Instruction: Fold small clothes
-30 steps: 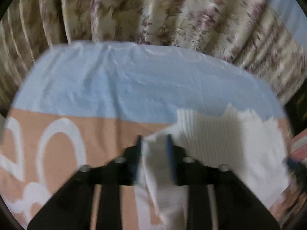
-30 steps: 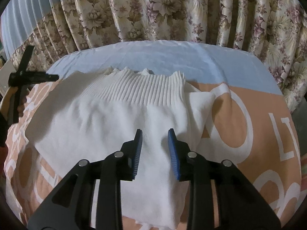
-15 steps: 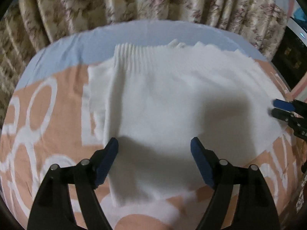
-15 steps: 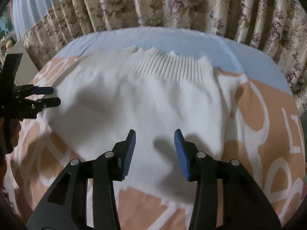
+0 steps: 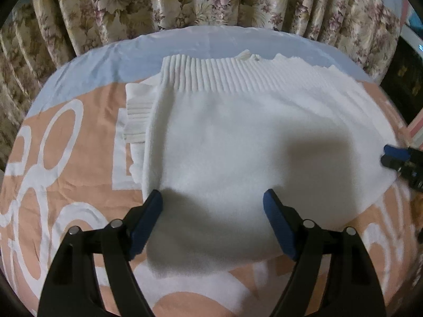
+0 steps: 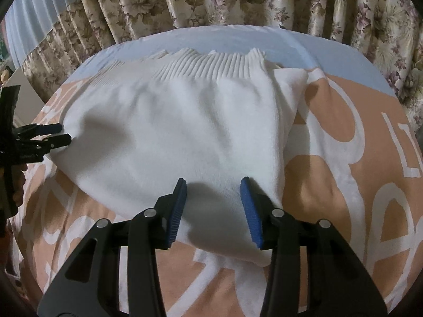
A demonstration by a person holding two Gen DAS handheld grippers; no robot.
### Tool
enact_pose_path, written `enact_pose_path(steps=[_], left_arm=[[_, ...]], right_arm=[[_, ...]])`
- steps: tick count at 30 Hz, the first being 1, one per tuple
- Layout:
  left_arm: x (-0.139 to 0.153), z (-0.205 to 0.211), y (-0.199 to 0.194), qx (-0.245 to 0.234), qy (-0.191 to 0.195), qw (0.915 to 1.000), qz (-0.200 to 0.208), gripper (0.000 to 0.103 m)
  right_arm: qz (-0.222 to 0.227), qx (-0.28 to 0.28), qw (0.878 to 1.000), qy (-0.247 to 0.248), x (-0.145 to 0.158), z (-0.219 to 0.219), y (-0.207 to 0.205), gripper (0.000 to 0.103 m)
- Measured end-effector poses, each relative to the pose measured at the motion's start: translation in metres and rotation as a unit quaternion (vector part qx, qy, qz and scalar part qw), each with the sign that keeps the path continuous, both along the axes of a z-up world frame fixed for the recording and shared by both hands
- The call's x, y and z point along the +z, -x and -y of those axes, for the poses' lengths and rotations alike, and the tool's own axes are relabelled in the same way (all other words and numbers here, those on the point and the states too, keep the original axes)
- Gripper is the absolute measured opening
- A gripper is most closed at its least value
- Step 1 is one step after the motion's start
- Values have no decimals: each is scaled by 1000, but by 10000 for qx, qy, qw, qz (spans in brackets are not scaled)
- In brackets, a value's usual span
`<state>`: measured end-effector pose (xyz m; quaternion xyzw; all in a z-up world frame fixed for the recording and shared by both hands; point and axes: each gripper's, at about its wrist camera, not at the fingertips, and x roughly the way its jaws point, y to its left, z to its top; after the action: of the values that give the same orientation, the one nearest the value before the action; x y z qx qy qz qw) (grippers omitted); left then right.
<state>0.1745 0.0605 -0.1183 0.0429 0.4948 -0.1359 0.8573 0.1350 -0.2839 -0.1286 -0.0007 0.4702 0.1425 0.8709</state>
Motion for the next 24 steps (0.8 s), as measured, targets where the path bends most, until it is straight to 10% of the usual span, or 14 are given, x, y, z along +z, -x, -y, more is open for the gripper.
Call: enact_pose_path(steps=[4,9,24], left_arm=[[20,-1,2,153,179,9997,11,90],[35,14,10,285,199,9994,70,98],[4,78,-10,375,64,9983,-436,98]], right_arm=[[332,-20,9992,-211,26,5,2,82],[795,-307,9961,-227,50,14,5,100],[-104,-836,9930,-830,2,44,-34,86]])
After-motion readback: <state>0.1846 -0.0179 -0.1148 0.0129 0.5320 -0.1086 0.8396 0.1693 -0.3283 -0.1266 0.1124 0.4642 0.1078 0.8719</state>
